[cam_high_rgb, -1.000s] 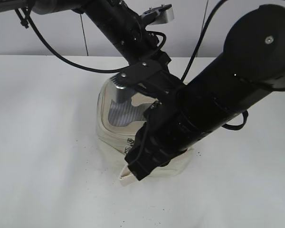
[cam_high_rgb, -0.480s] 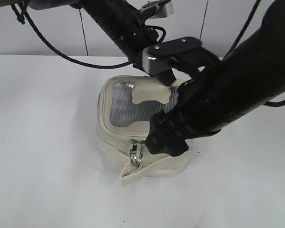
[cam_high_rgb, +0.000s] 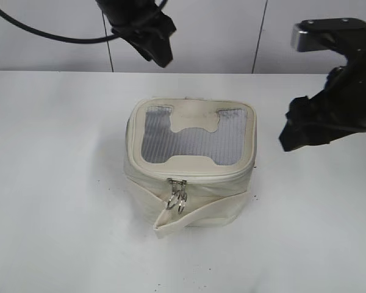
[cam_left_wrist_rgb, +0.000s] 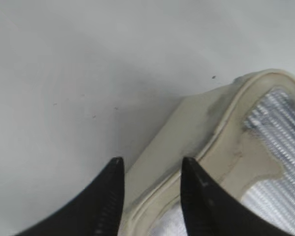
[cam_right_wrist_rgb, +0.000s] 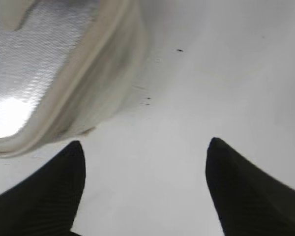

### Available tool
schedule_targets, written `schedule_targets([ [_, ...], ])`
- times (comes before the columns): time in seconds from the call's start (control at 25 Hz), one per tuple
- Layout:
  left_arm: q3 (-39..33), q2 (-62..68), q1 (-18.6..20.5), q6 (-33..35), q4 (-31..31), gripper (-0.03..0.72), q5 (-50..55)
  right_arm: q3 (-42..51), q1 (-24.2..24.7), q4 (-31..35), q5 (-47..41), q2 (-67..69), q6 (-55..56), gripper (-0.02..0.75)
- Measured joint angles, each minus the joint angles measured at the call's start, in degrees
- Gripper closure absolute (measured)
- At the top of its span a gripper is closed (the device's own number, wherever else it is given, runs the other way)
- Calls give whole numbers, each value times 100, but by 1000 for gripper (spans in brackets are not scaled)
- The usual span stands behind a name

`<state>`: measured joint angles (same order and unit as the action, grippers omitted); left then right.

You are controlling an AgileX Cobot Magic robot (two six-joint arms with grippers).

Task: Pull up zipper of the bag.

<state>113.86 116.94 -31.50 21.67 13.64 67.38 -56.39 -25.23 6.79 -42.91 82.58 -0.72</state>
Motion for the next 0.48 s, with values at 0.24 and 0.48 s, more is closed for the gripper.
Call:
schedule_targets([
  [0.24,0,-736,368,-635,-769,386,225,0,926,-313,-577,-321,0,160],
  [0.48,-259,-1773,912,-1423,-1417,386,238,0,1280,-556,-1161,-1062,72,161],
])
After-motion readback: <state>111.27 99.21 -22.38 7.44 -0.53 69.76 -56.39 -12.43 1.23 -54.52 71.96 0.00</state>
